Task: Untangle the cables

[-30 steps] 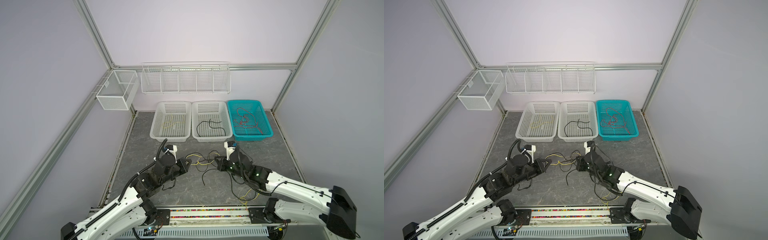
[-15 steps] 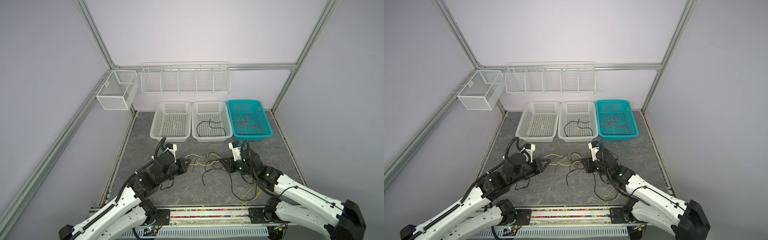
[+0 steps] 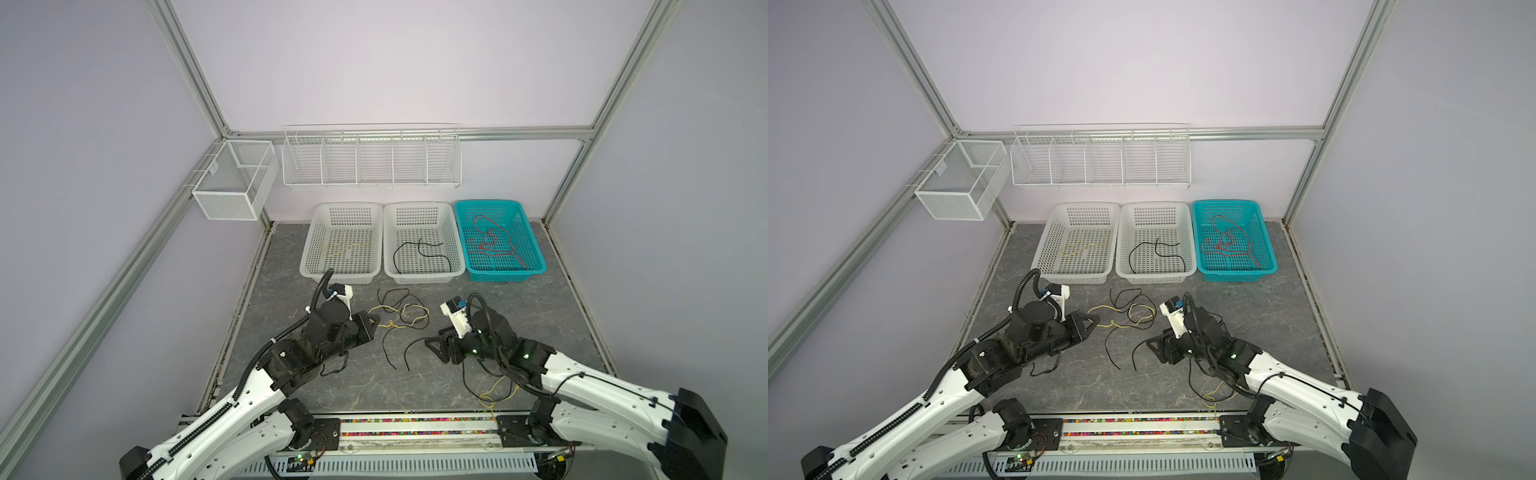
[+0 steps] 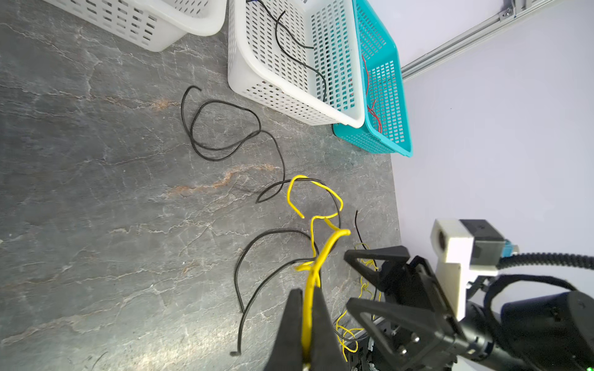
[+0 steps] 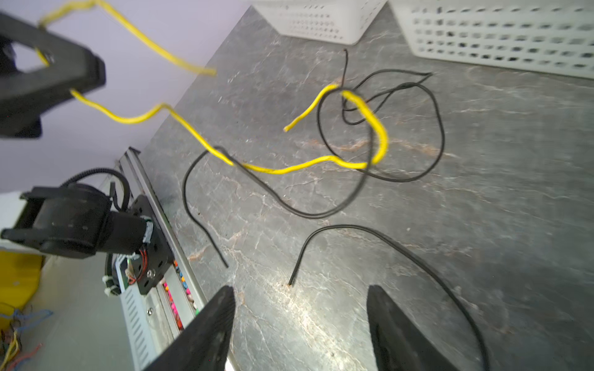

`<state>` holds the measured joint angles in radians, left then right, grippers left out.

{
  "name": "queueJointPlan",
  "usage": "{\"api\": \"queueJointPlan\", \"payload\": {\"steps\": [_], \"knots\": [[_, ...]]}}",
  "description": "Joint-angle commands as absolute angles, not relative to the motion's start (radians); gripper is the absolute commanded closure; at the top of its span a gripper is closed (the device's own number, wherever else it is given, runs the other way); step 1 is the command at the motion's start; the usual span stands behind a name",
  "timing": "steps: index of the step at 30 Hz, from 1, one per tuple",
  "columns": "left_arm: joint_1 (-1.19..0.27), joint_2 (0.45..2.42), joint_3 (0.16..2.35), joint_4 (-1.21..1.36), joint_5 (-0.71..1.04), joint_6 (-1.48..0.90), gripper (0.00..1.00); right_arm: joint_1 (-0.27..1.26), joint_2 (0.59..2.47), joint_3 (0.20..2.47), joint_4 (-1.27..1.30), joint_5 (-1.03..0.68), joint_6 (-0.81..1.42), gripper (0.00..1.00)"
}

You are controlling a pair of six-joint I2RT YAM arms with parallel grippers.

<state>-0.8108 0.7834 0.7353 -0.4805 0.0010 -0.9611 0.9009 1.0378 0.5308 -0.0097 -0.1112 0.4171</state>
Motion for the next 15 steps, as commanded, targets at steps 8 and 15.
{"api": "queueJointPlan", "payload": {"steps": [8,15], "knots": [[-0.808,0.703,0.825,-0.519,-0.002,-1.043,1.00,0.950,1.115,0.523,0.186,-0.014,0.335,0.34],[-0.808,0.680,0.904,-0.493,0.076,-1.146,1.00,0.950,1.068,0.492,0.255,-0.034,0.318,0.33]]}}
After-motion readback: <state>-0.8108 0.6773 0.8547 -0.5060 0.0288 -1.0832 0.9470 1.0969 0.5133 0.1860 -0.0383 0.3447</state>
